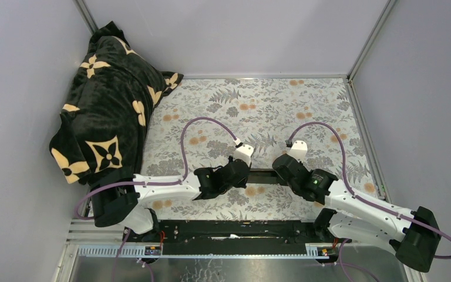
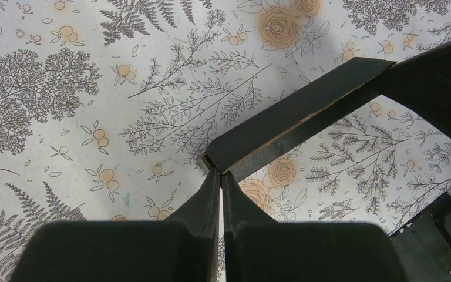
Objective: Fold the paper box
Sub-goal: Close the paper box at the center of the board.
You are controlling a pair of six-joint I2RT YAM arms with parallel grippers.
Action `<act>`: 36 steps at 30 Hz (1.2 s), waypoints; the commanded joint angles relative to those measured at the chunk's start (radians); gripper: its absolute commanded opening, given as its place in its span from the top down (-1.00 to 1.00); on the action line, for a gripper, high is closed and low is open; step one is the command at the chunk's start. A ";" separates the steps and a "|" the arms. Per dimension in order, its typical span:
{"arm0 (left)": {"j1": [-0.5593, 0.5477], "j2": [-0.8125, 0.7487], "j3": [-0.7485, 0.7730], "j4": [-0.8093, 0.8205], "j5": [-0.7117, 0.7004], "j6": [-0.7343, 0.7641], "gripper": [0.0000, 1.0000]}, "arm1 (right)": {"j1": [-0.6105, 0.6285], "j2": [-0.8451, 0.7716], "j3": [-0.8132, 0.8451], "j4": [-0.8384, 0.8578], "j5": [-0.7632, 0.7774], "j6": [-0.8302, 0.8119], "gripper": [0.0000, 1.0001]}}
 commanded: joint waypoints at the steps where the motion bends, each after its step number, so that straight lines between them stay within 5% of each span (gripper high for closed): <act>1: -0.027 0.041 0.000 -0.025 0.076 -0.023 0.92 | 0.008 -0.007 -0.003 0.003 -0.012 0.001 1.00; 11: -0.028 0.054 0.007 -0.026 0.073 -0.018 0.92 | 0.008 -0.052 0.080 -0.073 -0.048 0.001 0.12; 14: -0.028 0.056 0.008 -0.027 0.071 -0.016 0.92 | 0.008 -0.072 0.097 -0.091 -0.057 -0.004 -0.02; 36: -0.030 0.062 0.011 -0.029 0.071 -0.017 0.92 | 0.008 -0.133 0.048 -0.136 0.026 0.092 -0.36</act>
